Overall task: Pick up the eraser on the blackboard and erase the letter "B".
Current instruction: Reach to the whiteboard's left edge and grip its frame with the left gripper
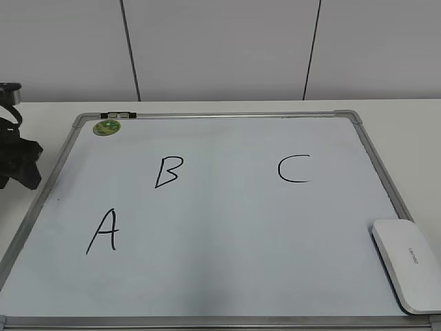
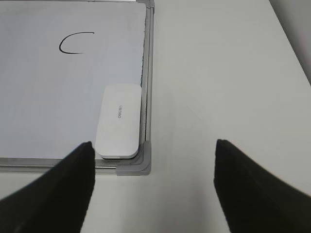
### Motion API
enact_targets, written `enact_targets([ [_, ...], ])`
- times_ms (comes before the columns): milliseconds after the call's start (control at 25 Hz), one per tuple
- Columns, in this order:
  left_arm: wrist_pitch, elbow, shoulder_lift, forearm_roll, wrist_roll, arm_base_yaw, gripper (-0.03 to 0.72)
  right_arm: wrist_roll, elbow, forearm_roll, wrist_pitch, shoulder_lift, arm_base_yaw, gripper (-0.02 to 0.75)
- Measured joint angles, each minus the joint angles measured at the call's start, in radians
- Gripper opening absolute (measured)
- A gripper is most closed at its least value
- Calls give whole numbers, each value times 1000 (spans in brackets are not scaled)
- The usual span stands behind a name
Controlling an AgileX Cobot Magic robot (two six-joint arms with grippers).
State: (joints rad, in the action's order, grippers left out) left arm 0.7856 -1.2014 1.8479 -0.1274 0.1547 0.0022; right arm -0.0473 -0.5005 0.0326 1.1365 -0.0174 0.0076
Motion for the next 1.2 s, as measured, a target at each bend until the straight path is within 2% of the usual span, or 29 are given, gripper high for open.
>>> enact_targets([
  [200, -27, -5, 47, 0, 0, 0, 329, 0, 0, 0, 0, 0, 0, 586],
  [640, -30, -74, 154, -2, 1, 0, 262, 0, 0, 0, 0, 0, 0, 586],
  [1200, -14, -90, 194, -5, 1, 0, 242, 0, 0, 0, 0, 0, 0, 587],
])
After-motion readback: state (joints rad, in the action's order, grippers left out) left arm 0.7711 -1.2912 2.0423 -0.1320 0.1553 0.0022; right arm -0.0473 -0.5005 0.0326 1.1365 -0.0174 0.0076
